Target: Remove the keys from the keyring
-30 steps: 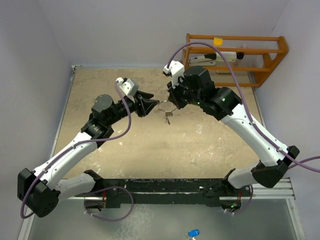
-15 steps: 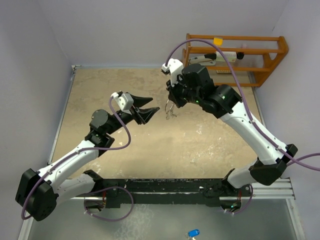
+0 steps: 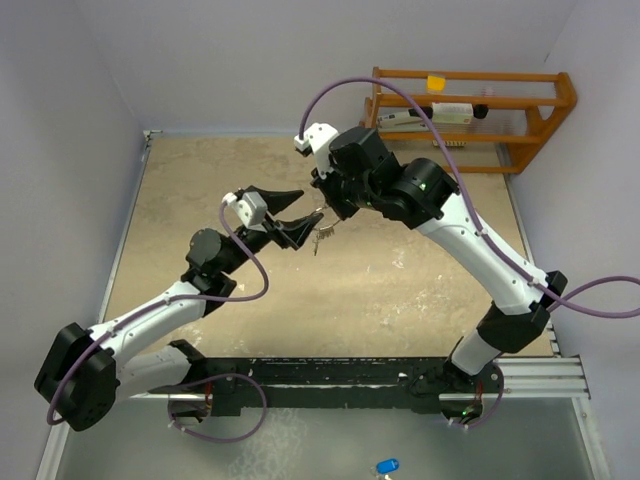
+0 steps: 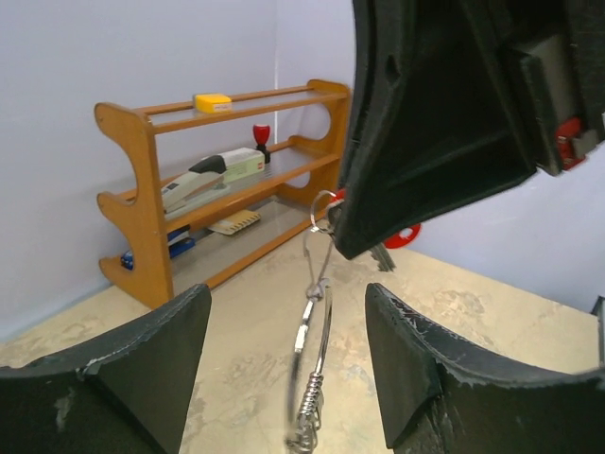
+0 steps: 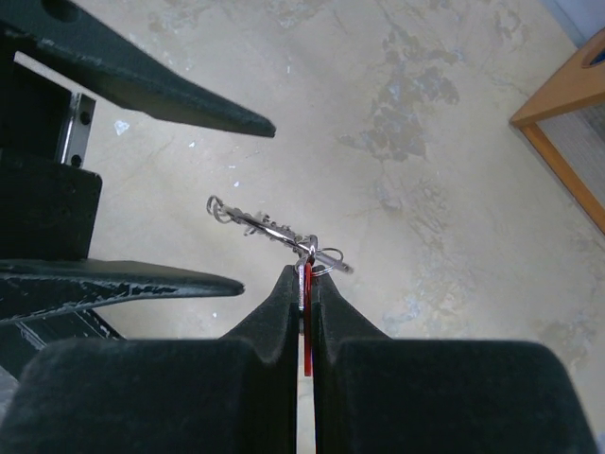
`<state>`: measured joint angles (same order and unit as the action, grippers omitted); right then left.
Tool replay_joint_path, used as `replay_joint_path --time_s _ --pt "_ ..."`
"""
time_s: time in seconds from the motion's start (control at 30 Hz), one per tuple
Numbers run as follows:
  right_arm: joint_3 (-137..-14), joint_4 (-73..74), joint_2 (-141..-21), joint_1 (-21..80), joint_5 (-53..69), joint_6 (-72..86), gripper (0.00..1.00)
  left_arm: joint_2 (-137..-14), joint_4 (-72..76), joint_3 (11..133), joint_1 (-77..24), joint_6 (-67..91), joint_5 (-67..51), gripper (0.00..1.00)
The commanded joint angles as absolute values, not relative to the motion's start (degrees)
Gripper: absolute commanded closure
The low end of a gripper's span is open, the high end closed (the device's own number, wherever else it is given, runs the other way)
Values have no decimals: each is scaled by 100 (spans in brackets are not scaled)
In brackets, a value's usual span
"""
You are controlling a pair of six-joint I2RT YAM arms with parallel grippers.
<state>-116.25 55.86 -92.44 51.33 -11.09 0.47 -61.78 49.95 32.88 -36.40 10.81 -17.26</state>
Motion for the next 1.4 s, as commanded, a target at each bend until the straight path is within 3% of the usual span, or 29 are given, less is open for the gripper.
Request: replay_joint_path --time_s 0.0,0.73,1.37 --pt "-11931 5638 -9175 5248 -1252 26 100 -6323 5784 3223 -3693 890 -1276 35" --pt "-11638 5415 -9107 5384 -1248 52 100 -6889 6201 3191 -4318 366 -532 32" --pt "-11575 5344 -9122 5445 -1169 52 100 -6922 6362 3067 -4407 287 -23 45"
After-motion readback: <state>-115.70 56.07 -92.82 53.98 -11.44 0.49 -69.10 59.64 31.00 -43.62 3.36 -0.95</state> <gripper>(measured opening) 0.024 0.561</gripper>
